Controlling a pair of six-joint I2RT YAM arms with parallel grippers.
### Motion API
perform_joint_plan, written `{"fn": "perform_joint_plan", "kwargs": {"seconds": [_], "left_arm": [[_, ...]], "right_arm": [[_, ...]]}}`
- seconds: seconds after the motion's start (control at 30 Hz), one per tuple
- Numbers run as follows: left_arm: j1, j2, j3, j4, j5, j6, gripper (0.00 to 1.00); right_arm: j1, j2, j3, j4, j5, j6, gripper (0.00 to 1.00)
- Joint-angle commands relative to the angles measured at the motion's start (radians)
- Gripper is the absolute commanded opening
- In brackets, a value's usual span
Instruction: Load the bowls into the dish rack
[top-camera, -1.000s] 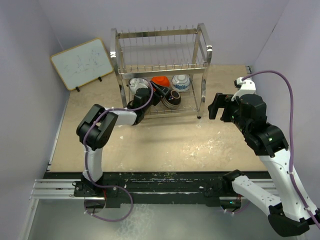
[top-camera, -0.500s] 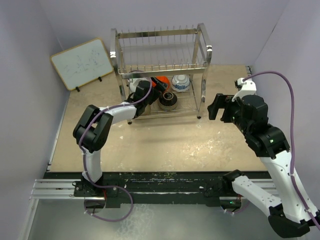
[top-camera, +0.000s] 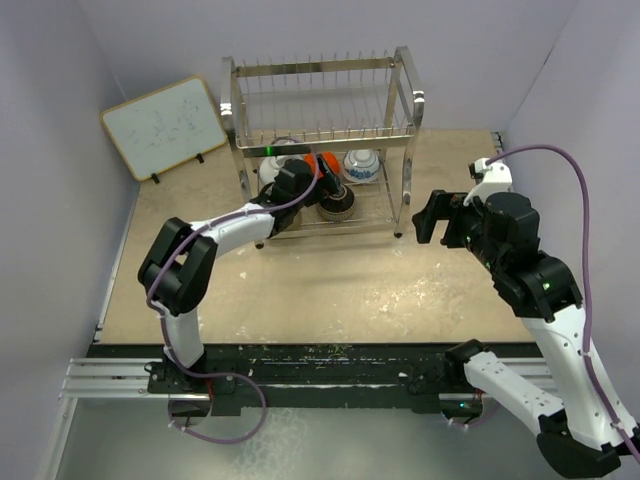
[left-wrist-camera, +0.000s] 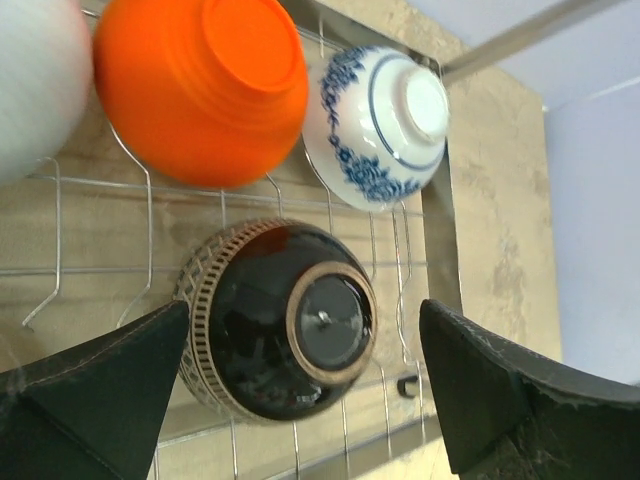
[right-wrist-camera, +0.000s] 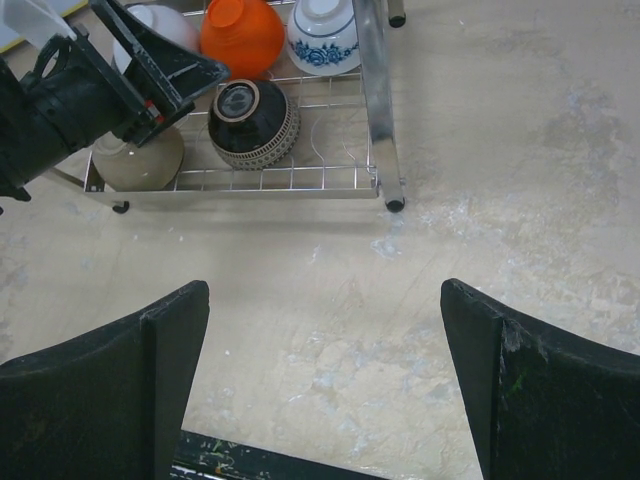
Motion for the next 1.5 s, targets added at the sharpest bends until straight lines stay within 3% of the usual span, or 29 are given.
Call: {"fn": "perform_joint_plan", "kwargs": {"seconds": [0.0,0.33,0.83,0.97,1.23,1.47], "left_arm": [[-0.057,-0.097,0.051,-0.030,0.001,0.174,0.99],[-0.177,-0.285,-0.035,-0.089,-0.075,0.334,0.99],[-0.295,-0.599,-0.326,-0.144,0.019,0.361,0.99],[-0.291,-0.595,-0.316,-0.199,0.010,0.342,0.99],[-0.251,-0.409,-0.166,-0.271,0.095,0.362,0.99],[-0.203,-0.330,-0.133,-0.272,0.139,0.389,0.99]], "right_arm": [[-0.004,-0.036,0.016,0.020,-0.013,-0.001,0.99],[-0.004,-0.046,-0.001,0.001,-0.025,0.042,0.99],[-0.004,-0.073,-0.051,0.018,-0.027,0.081,0.99],[-0.004,-0.080,-0.059,0.020,-0.017,0.085,0.99],[-0.004,-0.109,-0.058,0.011,-0.014,0.100,0.99],[-0.004,-0.136,-0.047,-0.023,-0.036,0.098,0.99]]}}
